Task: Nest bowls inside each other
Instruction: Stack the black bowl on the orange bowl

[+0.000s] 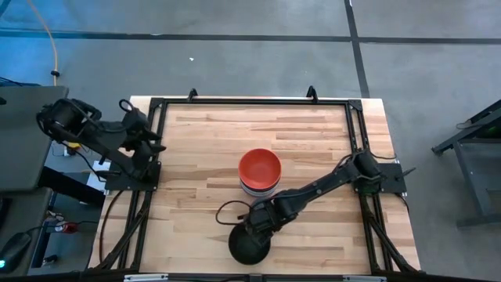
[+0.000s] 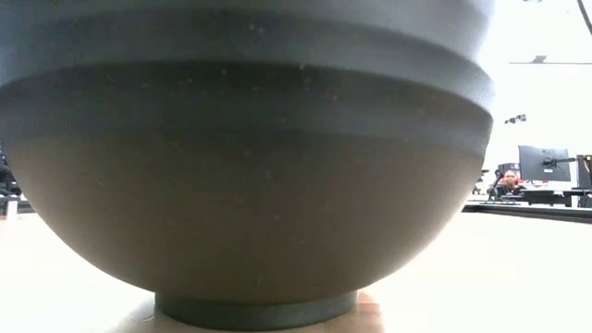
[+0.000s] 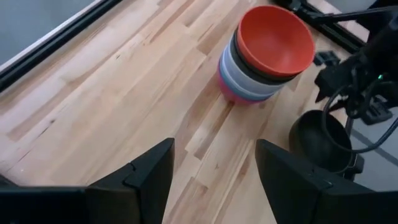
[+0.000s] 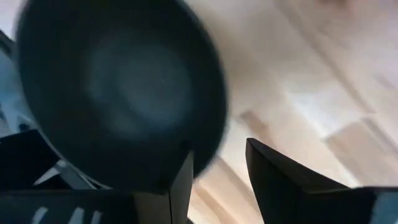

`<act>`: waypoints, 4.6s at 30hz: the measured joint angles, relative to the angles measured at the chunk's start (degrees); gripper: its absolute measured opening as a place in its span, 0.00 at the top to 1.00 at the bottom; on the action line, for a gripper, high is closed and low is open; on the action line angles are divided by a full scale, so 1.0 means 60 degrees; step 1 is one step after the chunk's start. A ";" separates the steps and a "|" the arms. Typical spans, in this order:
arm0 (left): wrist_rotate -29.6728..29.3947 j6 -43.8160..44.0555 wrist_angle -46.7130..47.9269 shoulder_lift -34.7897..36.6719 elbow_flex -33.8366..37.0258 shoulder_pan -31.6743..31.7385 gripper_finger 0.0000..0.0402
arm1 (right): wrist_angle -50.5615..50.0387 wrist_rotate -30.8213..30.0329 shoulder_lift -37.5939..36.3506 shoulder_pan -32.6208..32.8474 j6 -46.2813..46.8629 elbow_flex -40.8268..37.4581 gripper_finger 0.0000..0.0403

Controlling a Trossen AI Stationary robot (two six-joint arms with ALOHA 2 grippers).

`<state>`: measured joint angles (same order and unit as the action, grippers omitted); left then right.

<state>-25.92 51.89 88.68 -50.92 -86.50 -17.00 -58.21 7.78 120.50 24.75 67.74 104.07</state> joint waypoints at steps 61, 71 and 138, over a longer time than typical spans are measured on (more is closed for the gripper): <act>-0.0135 -0.1692 -0.0531 0.0551 -0.0004 -0.0006 0.47 | -0.1973 0.0816 -0.2640 -0.0694 0.1399 0.0022 1.00; -0.0297 -0.1689 -0.0538 0.0550 -0.0004 -0.0003 0.47 | -0.3041 0.0560 -0.4173 -0.2365 0.0132 0.0026 1.00; -0.1142 -0.1453 -0.0575 0.0532 -0.0007 -0.0006 0.47 | -0.3477 0.0319 -0.2320 -0.4918 -0.2557 0.0590 1.00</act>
<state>-32.77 43.17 85.23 -47.72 -86.54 -17.04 -79.07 9.69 106.59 -4.75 52.39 107.61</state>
